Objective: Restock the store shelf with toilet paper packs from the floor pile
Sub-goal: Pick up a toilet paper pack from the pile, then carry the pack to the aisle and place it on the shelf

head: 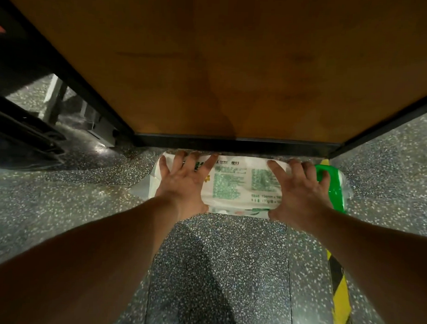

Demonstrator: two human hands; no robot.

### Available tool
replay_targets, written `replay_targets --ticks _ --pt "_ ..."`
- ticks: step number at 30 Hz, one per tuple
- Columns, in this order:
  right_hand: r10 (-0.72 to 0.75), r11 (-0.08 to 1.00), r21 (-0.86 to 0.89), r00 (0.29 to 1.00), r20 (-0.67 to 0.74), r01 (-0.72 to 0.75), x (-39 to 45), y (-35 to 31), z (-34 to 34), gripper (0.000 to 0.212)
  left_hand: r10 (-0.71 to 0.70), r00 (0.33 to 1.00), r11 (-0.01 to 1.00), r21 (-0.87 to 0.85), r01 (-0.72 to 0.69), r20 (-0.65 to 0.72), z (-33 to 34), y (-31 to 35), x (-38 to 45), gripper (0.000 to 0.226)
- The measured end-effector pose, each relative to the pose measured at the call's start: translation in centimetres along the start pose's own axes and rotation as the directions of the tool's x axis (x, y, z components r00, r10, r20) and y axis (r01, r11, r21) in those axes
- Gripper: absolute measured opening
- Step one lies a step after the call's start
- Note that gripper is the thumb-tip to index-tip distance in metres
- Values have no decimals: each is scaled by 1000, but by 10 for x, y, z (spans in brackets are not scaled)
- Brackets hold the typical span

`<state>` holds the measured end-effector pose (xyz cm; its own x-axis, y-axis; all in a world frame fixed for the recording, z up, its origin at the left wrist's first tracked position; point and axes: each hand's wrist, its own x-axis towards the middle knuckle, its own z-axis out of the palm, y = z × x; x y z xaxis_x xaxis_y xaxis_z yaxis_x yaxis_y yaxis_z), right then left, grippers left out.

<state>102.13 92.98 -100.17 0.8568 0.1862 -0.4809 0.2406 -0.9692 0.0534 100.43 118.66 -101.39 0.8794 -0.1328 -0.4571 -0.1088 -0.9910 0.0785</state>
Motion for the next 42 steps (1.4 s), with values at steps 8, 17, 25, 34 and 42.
replay_targets --ticks 8,17,25,34,42 --pt "-92 995 -28 996 -2 91 -47 -26 -111 126 -79 996 996 -32 78 -36 -88 -27 -73 132" --pt "-294 954 -87 950 -104 286 -121 -70 -267 128 -204 957 979 -32 202 -207 -228 -63 -206 128" --pt "-564 823 -194 809 -167 534 -215 -135 -395 123 -427 859 904 -104 415 -282 -320 -86 -379 131" --pt "-781 613 -317 616 -105 723 -364 -265 -515 120 -662 696 749 -195 634 -280 -400 -119 -620 126" --pt "-936 348 -361 341 -85 865 -545 -419 -616 119 -840 470 529 -221 819 -270 -469 -149 -883 124"
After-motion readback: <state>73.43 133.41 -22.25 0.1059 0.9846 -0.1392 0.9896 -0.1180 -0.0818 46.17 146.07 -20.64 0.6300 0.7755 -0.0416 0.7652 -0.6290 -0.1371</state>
